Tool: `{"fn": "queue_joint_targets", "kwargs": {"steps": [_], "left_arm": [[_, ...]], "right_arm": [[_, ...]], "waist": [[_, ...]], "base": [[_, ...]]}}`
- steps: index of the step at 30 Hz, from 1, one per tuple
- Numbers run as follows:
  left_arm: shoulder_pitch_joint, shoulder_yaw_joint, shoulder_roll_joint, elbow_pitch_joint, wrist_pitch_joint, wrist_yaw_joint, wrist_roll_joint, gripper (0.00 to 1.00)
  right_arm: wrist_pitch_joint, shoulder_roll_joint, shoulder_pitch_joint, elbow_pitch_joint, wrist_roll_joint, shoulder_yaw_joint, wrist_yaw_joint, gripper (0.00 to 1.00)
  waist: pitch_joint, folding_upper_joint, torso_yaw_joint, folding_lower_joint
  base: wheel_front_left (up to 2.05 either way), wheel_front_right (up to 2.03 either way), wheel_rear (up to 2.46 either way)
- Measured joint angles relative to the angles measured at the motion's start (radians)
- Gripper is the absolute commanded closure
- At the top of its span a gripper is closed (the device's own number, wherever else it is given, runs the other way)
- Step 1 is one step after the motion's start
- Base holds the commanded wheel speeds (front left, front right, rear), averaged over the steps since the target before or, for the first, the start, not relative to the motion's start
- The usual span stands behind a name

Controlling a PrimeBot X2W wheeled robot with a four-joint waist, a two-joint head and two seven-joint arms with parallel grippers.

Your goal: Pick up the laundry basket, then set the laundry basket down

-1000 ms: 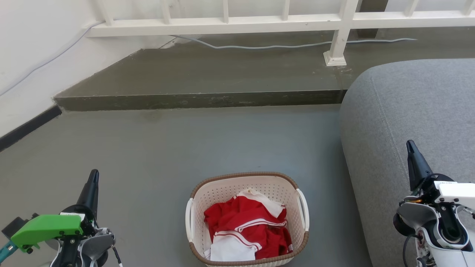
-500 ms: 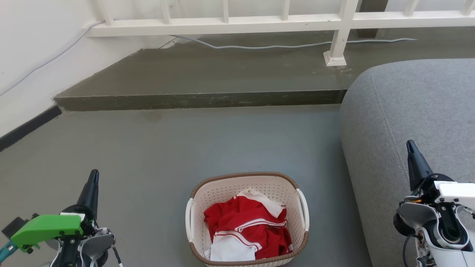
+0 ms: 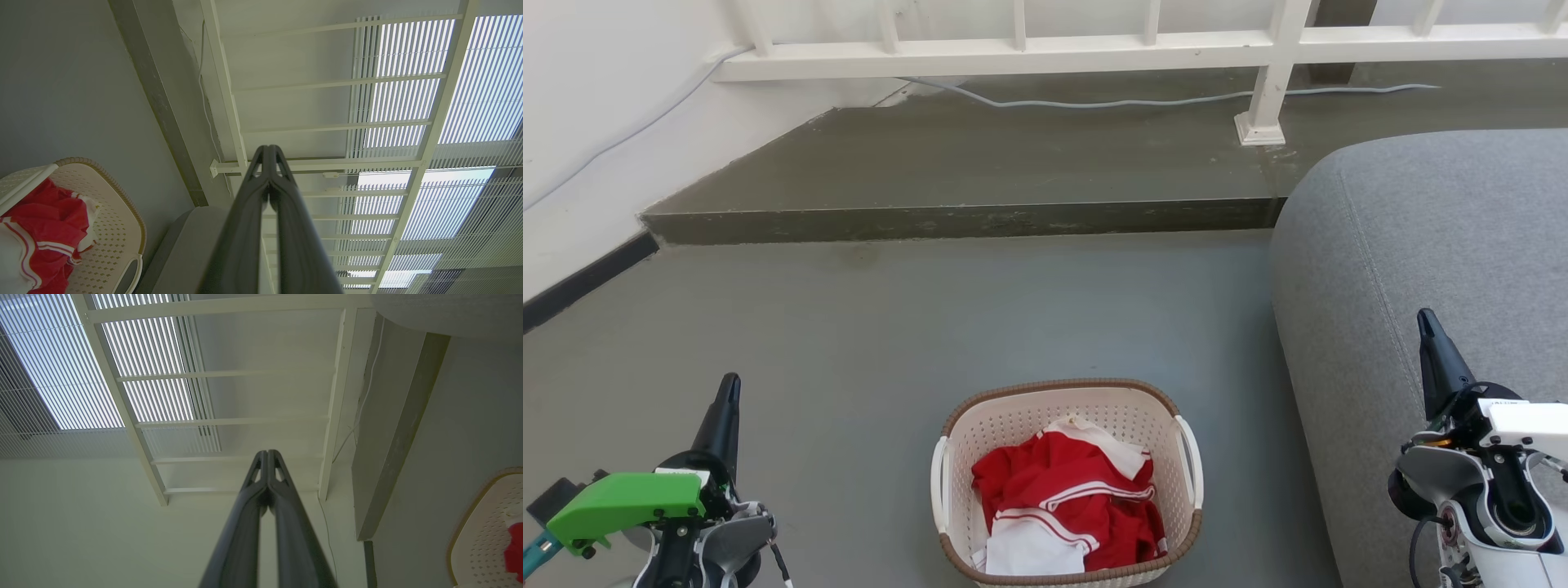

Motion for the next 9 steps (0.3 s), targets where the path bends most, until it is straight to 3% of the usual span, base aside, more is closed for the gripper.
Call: {"fn": "queue_joint_targets", "kwargs": {"steps": [9], "left_arm": [[0.0,0.0,0.0,0.0,0.001,0.0,0.0,1.0]], "right_arm": [[0.0,0.0,0.0,0.0,0.0,0.0,0.0,1.0]], "waist": [[0.0,0.0,0.0,0.0]], "base": [[0.0,0.0,0.0]]}}
